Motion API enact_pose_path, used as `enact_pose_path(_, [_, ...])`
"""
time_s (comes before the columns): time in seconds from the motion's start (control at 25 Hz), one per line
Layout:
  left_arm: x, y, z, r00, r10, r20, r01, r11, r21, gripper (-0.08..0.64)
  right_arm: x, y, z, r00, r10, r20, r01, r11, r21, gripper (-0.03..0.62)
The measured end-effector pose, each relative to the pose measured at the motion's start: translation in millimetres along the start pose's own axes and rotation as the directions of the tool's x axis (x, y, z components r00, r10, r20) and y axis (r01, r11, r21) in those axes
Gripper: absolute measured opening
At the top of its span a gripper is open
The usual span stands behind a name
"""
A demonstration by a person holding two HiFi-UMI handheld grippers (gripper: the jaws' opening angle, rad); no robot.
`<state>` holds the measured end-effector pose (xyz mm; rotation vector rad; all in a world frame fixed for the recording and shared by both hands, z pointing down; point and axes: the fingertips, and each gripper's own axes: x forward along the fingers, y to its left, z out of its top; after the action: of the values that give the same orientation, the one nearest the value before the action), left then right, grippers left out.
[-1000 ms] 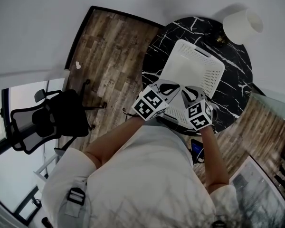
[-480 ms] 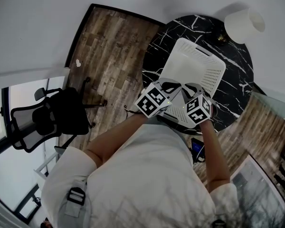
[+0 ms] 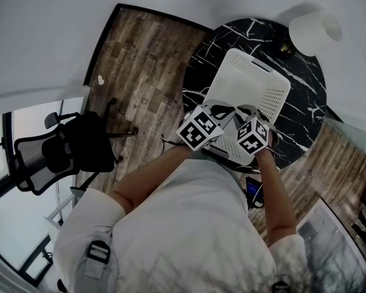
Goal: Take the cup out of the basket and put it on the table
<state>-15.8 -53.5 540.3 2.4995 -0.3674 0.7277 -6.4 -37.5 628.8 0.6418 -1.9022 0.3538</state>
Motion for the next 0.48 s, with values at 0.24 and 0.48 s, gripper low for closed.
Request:
enact_pose_path(0.24, [5, 5, 3, 1.0, 0.017, -0.011, -0.017, 1.0, 0.024, 0.006, 9, -3, -4, 1.0, 0.01, -0.023, -0.01, 1.0, -0.009, 0.057])
enact_pose_path(0.48, [10, 7, 5, 1.0, 0.018, -0.019, -0.017, 1.0, 0.022, 0.006, 20, -2, -6, 0.998, 0.032, -0.053, -0.033, 0.999, -0.023, 0.063])
